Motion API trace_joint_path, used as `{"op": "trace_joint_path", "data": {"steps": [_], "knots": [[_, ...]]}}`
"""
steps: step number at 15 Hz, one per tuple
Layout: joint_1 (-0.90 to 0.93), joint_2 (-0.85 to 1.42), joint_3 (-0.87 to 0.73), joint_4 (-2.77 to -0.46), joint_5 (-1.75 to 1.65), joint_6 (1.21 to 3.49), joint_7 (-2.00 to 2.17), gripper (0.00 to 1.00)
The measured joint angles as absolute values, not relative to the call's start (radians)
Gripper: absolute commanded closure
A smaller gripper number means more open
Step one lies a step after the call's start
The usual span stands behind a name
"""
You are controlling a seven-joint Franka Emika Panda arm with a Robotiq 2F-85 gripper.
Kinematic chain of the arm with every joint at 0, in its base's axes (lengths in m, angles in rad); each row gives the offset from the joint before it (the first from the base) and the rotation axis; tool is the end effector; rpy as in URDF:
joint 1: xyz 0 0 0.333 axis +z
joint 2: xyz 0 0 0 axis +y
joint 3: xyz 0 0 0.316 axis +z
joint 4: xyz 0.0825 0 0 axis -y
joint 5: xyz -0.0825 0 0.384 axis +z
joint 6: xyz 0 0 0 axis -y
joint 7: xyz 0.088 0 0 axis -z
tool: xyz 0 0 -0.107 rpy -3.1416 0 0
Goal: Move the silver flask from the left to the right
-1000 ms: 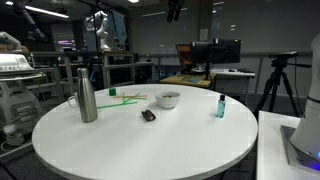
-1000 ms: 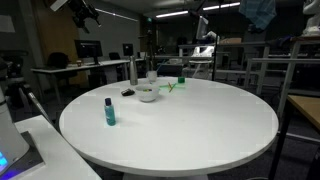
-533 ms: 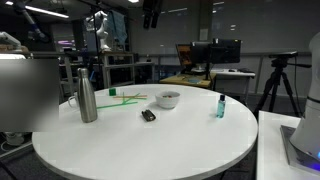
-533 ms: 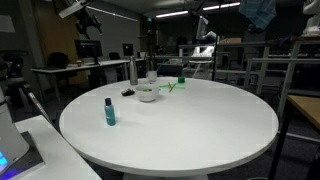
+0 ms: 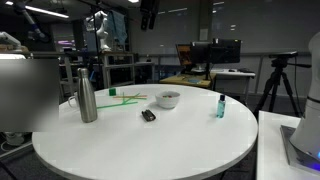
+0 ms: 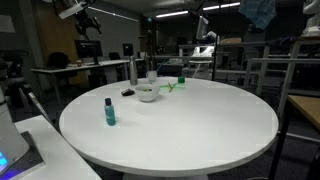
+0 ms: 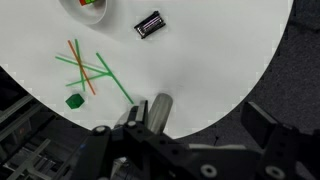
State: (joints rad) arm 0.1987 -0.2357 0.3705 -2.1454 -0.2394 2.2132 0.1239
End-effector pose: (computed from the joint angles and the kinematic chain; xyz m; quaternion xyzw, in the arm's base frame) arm 0.4321 0.2810 0.5268 0.9405 0.2729 0.1809 0.0910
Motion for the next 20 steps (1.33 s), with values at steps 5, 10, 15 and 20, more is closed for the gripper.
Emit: {"op": "trace_joint_path", "data": {"steps": [5, 10, 15, 20], "knots": [[0.197, -0.21, 0.355, -2.148, -0.247, 2.293, 0.126, 0.0], [0.194, -0.073, 0.333, -2.089, -0.316, 2.419, 0.128, 0.0], [0.2, 0.099, 0.31, -1.953, -0.369, 2.448, 0.13, 0.0], [0.253, 0.26, 0.271, -1.797, -0.389, 2.449, 0.131, 0.0]]}}
